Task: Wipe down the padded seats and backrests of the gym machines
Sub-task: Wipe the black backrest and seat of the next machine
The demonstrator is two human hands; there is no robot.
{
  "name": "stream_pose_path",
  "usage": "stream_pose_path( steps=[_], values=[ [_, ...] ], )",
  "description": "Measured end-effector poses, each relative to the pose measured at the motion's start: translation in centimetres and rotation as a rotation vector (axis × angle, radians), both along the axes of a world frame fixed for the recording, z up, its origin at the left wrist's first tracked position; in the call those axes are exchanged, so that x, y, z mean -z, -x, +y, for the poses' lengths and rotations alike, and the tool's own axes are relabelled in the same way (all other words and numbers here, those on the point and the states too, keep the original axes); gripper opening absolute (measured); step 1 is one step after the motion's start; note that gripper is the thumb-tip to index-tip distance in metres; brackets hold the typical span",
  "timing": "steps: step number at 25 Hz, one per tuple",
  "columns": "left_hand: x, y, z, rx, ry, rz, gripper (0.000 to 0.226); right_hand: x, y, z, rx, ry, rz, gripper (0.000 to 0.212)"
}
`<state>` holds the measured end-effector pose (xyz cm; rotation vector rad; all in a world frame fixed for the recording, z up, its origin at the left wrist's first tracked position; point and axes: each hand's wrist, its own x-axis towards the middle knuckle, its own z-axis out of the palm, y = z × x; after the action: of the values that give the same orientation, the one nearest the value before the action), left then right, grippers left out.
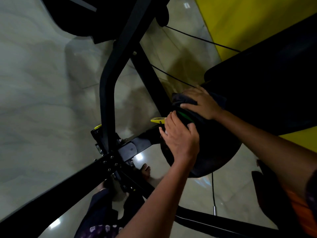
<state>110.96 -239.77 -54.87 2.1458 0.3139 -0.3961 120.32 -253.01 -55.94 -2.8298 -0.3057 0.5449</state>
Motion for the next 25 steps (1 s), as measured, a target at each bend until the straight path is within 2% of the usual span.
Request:
stream_pose_path(
  steps=[2,4,7,11,12,15,16,18,22,23,25],
  values=[
    [0.7,0.5,-1.3,0.016,-0.141,-0.09,0.055,0.4,-1.9,-1.7,0.139,0.024,0.022,0.067],
    [1.6,0.7,-1.8,0.015,-0.247,-0.136,0.054,0.9,-3.1,-1.7,0.21,0.095,-0.038,0.062],
    [1.8,0.5,-1.9,0.018,-0.309,-0.143,0.056,0.9,-1.7,0.3,0.065,0.057,-0.073,0.067],
    [2.0,0.8,-2.1,0.014,-0.354,-0.16,0.056,0.5,-2.0,-1.3,-0.093,-0.1,-0.024,0.048],
    [2.0,0.8,-2.1,0.011,-0.355,-0.162,0.056,0.7,-3.0,-2.4,-0.069,-0.09,-0.004,0.05],
    [1.9,0.7,-2.1,0.023,-0.368,-0.137,0.057,1.4,-6.0,-6.1,0.25,0.067,0.101,0.067],
    [1.9,0.6,-2.1,0.026,-0.378,-0.132,0.057,1.5,-6.2,-6.0,0.294,0.138,0.096,0.066],
    [1.9,0.6,-2.0,0.037,-0.398,-0.131,0.057,1.8,-5.4,-3.8,0.215,0.171,0.035,0.062],
    [2.0,0.8,-1.9,0.048,-0.426,-0.154,0.058,0.8,-1.9,-0.1,-0.13,0.004,0.012,0.07],
    [2.0,0.8,-1.8,0.053,-0.432,-0.161,0.058,1.0,-2.2,-1.0,-0.148,-0.01,0.019,0.07],
    [2.2,0.7,-1.8,0.054,-0.445,-0.175,0.058,1.6,-3.9,-3.8,-0.012,-0.015,0.015,0.077]
  ],
)
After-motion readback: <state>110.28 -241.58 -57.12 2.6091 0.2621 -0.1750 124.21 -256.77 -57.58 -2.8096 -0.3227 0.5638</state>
